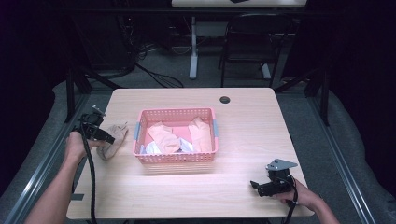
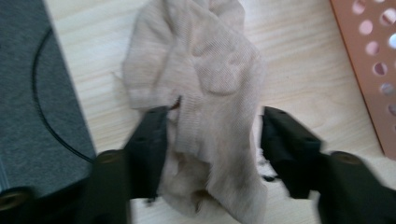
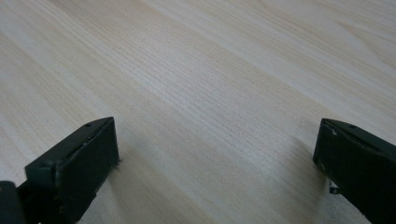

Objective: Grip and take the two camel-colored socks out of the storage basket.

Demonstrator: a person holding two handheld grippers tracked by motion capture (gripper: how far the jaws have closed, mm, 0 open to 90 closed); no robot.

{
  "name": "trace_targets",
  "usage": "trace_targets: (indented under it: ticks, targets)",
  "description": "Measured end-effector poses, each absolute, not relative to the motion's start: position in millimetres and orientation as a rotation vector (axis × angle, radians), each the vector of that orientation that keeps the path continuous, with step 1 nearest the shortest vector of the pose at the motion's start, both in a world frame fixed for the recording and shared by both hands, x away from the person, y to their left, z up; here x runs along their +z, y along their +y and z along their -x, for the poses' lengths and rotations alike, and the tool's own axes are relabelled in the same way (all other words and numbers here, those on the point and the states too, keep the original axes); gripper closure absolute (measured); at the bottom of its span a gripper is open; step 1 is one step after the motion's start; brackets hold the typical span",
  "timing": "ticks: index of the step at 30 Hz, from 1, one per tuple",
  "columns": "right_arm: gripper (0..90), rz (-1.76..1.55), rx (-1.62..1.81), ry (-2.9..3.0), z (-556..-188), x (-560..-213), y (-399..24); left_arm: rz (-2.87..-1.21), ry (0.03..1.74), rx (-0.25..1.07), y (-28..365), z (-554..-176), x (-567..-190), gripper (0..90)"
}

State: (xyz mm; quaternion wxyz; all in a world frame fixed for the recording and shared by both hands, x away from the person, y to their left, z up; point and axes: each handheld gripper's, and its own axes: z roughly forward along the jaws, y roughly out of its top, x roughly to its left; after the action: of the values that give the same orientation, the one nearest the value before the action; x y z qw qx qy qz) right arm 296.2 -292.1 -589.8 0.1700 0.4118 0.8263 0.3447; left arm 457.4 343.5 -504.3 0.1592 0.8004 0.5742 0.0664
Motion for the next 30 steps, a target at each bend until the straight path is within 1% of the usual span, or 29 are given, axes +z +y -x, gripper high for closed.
trace_targets:
  ticks: [1, 4, 5, 6, 7, 9, 10, 12, 13, 14, 16, 19, 20, 22, 24, 25, 30]
  targets:
    - [0.0, -1.169, 0.980, 2.350, -296.3, -589.8, -292.1, -2.273, 1.636, 0.190, 344.1, -454.4, -501.0, 34.1]
    - [0.0, -1.170, 0.979, 2.347, -296.2, -589.8, -292.0, -2.244, 1.629, 0.218, 344.7, -448.2, -495.4, 21.9]
    - [0.0, -1.170, 0.979, 2.348, -296.1, -589.8, -292.0, -2.204, 1.616, 0.248, 345.4, -440.4, -489.5, 21.9]
    - [0.0, -1.170, 0.980, 2.347, -296.1, -589.8, -292.0, -2.185, 1.605, 0.265, 345.4, -435.3, -486.0, 17.3]
    - [0.0, -1.170, 0.979, 2.347, -296.1, -589.8, -292.0, -2.174, 1.599, 0.311, 344.1, -429.2, -483.5, 15.5]
    - [0.0, -1.169, 0.979, 2.347, -296.1, -589.8, -292.0, -2.155, 1.582, 0.366, 341.5, -417.4, -481.5, 14.6]
    - [0.0, -1.169, 0.980, 2.347, -296.1, -589.8, -292.0, -2.133, 1.561, 0.371, 339.5, -409.1, -482.3, 13.0]
    - [0.0, -1.168, 0.980, 2.349, -296.2, -589.8, -292.0, -2.132, 1.558, 0.381, 337.8, -405.0, -483.1, 9.8]
    - [0.0, -1.170, 0.979, 2.346, -296.0, -589.8, -291.9, -2.132, 1.542, 0.399, 334.1, -393.8, -486.1, 7.3]
    - [0.0, -1.170, 0.979, 2.346, -296.0, -589.8, -291.9, -2.132, 1.542, 0.399, 334.1, -393.8, -486.1, 6.4]
    - [0.0, -1.170, 0.979, 2.346, -295.9, -589.8, -291.9, -2.130, 1.526, 0.448, 327.7, -375.2, -492.9, 4.1]
    - [0.0, -1.169, 0.979, 2.345, -295.9, -589.8, -291.9, -2.139, 1.515, 0.456, 324.7, -363.4, -497.8, 3.0]
    - [0.0, -1.170, 0.979, 2.345, -295.9, -589.8, -291.9, -2.120, 1.515, 0.486, 322.8, -354.2, -502.8, 2.1]
    - [0.0, -1.170, 0.979, 2.345, -295.9, -589.8, -291.9, -2.114, 1.507, 0.483, 320.0, -344.6, -509.4, 2.0]
    - [0.0, -1.170, 0.980, 2.345, -295.9, -589.8, -291.9, -2.117, 1.506, 0.493, 319.0, -342.0, -511.2, 0.1]
    - [0.0, -1.170, 0.980, 2.345, -295.9, -589.8, -291.9, -2.105, 1.502, 0.516, 317.0, -335.8, -516.5, 0.0]
    - [0.0, -1.170, 0.979, 2.345, -295.9, -589.8, -291.9, -2.092, 1.492, 0.544, 317.5, -331.6, -522.3, 0.0]
